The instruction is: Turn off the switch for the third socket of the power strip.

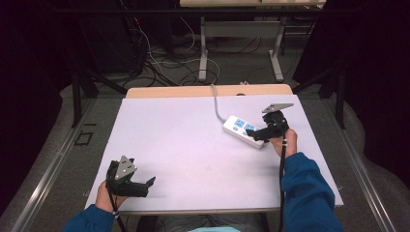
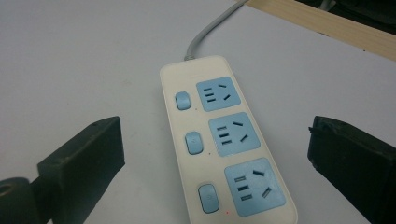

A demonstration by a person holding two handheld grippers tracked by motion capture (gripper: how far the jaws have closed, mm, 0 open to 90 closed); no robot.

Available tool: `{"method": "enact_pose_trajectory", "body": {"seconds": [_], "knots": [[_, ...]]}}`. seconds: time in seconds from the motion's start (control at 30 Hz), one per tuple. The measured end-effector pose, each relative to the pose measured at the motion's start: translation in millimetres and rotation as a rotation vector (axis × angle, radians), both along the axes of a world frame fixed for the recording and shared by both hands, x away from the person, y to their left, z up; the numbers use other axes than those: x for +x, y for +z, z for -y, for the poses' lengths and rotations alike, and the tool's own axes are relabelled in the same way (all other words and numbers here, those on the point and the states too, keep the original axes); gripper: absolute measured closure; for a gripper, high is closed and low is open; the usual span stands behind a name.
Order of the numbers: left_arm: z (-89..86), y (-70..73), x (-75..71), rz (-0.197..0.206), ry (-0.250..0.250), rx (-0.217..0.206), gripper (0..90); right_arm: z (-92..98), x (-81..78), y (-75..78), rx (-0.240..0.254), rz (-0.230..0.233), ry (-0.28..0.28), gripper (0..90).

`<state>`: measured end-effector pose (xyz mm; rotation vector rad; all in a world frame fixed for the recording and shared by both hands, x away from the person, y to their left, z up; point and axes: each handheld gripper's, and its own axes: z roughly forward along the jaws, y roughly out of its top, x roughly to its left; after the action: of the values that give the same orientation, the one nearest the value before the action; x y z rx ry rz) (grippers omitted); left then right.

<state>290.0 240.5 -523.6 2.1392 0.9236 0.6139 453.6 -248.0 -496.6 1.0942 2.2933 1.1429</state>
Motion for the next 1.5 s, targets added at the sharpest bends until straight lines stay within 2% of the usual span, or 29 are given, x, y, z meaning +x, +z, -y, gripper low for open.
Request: {"method": "enact_pose_trajectory", "body": {"seconds": [0.23,0.4,0.43,0.53,0.73,0.83,0.9,0.93,0.97,1.0,1.03,1.07,1.1,1.13,1.23,1.27,1.37,1.5], "knots": [[0.4,-0.6,0.8,0.003,0.003,0.0,1.2,-3.3,6.6,-4.0,-0.015,-0.006,0.005,2.1],[0.2,-0.3,0.6,-0.001,0.002,0.0,1.2,-4.3,9.7,-6.5,-0.001,-0.027,-0.004,0.0],[0.3,-0.7,0.8,0.001,0.002,-0.002,1.2,-3.8,10.5,-7.5,-0.015,-0.022,-0.003,0.0],[0.5,-0.7,0.9,-0.003,0.001,-0.004,1.1,-4.0,12.1,-9.9,-0.003,-0.038,-0.003,0.0],[0.4,-0.6,0.9,-0.001,0.001,-0.002,1.2,-2.8,12.4,-11.5,0.008,-0.042,-0.02,0.3],[0.5,-0.6,0.7,-0.005,0.001,-0.006,1.2,-2.8,11.6,-11.4,0.014,-0.04,-0.026,14.2],[0.4,-0.6,0.7,-0.006,0.001,-0.008,1.2,-2.2,10.9,-11.0,0.018,-0.046,-0.023,17.2],[-0.1,0.0,0.7,-0.006,-0.002,-0.002,1.2,-2.5,10.1,-11.1,0.018,-0.053,-0.032,29.5],[-0.3,0.2,0.6,-0.003,-0.003,0.0,1.2,-2.5,10.1,-11.1,0.018,-0.053,-0.032,29.5],[-0.4,0.3,0.5,-0.003,-0.003,0.0,1.2,-2.2,9.8,-11.1,0.02,-0.05,-0.034,33.7],[-0.6,0.3,0.6,-0.002,-0.005,-0.002,1.2,-1.9,9.4,-10.7,0.019,-0.043,-0.033,45.3],[-0.7,0.4,0.5,-0.003,-0.004,0.0,1.2,-1.9,9.4,-10.7,0.019,-0.043,-0.033,45.3],[-0.8,0.5,0.5,-0.001,-0.003,0.001,1.2,-2.2,8.4,-10.5,0.017,-0.045,-0.041,50.3],[-0.7,0.3,0.6,0.001,-0.005,-0.003,1.2,-2.2,7.1,-10.5,0.013,-0.04,-0.022,59.5],[-0.6,0.3,0.4,0.002,-0.005,-0.003,1.2,-3.7,4.4,-10.6,0.005,-0.052,-0.021,73.2],[-0.6,0.2,0.4,0.002,-0.005,-0.004,1.2,-3.7,4.4,-10.6,0.005,-0.052,-0.021,73.2],[-0.2,0.1,0.3,0.003,-0.002,-0.008,1.3,-4.2,1.1,-10.2,-0.001,-0.048,-0.017,87.7],[-0.7,0.7,0.6,-0.002,-0.005,0.001,1.3,-2.9,-2.0,-9.2,-0.001,-0.059,-0.021,90.0]]}}
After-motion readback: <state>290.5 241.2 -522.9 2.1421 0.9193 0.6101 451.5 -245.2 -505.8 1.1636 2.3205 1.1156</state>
